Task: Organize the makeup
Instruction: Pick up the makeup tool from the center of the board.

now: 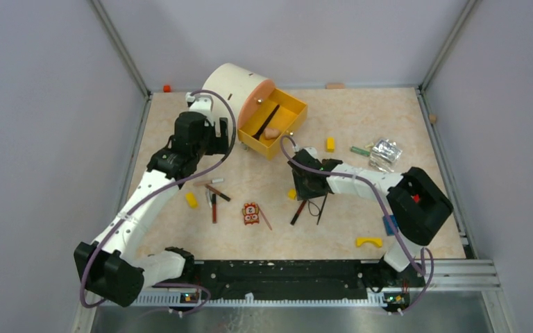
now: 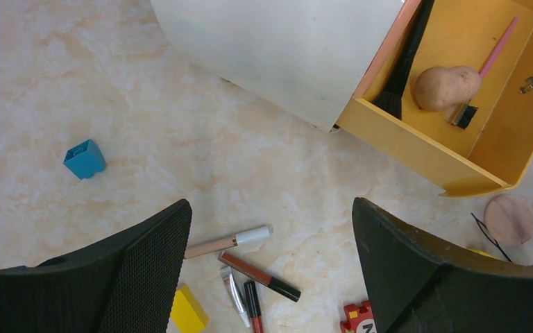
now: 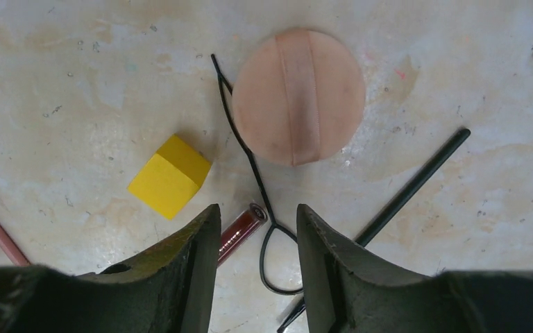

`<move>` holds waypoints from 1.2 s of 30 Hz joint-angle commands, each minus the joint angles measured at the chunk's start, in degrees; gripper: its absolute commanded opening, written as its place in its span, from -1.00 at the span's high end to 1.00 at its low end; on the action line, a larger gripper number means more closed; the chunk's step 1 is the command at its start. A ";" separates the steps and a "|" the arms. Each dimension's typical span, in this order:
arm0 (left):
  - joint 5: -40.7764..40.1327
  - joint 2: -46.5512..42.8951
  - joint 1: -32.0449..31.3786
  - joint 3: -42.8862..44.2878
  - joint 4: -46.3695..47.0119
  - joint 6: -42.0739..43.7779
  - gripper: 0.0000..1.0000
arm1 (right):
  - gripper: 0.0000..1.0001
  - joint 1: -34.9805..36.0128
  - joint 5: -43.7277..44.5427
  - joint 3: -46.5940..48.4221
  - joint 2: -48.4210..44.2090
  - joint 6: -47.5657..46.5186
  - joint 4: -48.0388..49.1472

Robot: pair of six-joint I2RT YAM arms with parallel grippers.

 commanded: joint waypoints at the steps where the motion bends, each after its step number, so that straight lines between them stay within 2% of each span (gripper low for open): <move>1: 1.26 -2.11 0.31 -0.38 3.08 -0.45 -0.81 | 0.14 -1.01 0.07 3.42 2.51 -0.70 1.99; 13: 1.77 -2.53 0.62 -0.82 3.30 -0.46 -0.81 | 0.31 -1.90 -0.45 4.97 8.29 -2.77 2.13; 19: 1.77 -2.62 0.74 -1.02 3.39 -0.46 -0.82 | 0.62 -1.90 1.03 5.46 7.70 -3.64 1.45; 23: 2.03 -2.60 0.91 -1.02 3.39 -0.52 -0.82 | 0.98 -1.94 -1.13 4.89 5.64 -4.78 2.92; 36: 2.24 -2.61 1.39 -1.19 3.48 -0.52 -0.82 | 1.00 -2.45 2.28 5.77 -5.30 -8.87 0.96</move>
